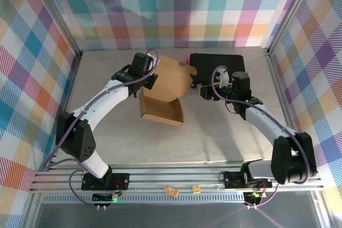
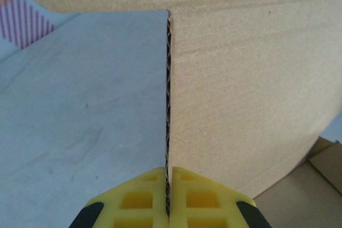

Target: Fold the paper box

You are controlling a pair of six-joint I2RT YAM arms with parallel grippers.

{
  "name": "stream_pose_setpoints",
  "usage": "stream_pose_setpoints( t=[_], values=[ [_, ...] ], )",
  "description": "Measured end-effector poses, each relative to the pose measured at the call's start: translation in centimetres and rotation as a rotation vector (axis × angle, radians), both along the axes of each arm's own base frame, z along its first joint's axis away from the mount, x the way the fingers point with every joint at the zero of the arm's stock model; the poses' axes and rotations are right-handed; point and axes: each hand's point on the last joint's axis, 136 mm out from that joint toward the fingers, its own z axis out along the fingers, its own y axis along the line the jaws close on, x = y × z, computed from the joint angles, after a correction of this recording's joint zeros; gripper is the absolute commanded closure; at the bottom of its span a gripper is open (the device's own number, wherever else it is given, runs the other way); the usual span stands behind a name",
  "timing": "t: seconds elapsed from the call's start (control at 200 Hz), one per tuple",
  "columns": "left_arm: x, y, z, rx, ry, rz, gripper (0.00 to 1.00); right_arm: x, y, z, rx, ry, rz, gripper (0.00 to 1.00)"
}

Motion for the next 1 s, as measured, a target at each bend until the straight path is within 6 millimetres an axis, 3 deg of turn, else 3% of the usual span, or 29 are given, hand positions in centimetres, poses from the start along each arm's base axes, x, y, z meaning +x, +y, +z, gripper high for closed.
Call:
stream_pose_setpoints(
  t=[0.19, 0.325, 0.44, 0.53, 0.67, 0.755, 1.0],
  values=[
    [-0.6, 4.0, -2.4, 0.022, 0.052, 0.062, 1.00, 2.9, 2.2, -3.4, 0.068, 0.120, 0.050, 0.35],
    [-0.4, 5.2, -4.0, 0.041, 0.086, 0.079, 1.00, 5.1, 4.8, -4.4, 0.125, 0.173, 0.107, 0.35],
    [0.2, 5.5, -5.3, 0.042, 0.108, 0.090, 1.00, 5.5, 7.1, -4.5, 0.181, 0.204, 0.165, 0.38],
    [0.5, 5.9, -6.4, 0.046, 0.132, 0.103, 1.00, 4.6, 7.8, -4.6, 0.205, 0.218, 0.180, 0.36],
    [0.9, 6.2, -7.7, 0.039, 0.163, 0.127, 1.00, 0.9, 6.6, -5.5, 0.226, 0.240, 0.154, 0.35],
    [0.9, 6.1, -7.9, 0.033, 0.169, 0.131, 1.00, -0.2, 6.7, -5.7, 0.235, 0.256, 0.155, 0.35],
    [1.0, 6.1, -7.8, 0.025, 0.179, 0.145, 1.00, -1.6, 10.9, -7.6, 0.224, 0.284, 0.213, 0.35]
  ],
)
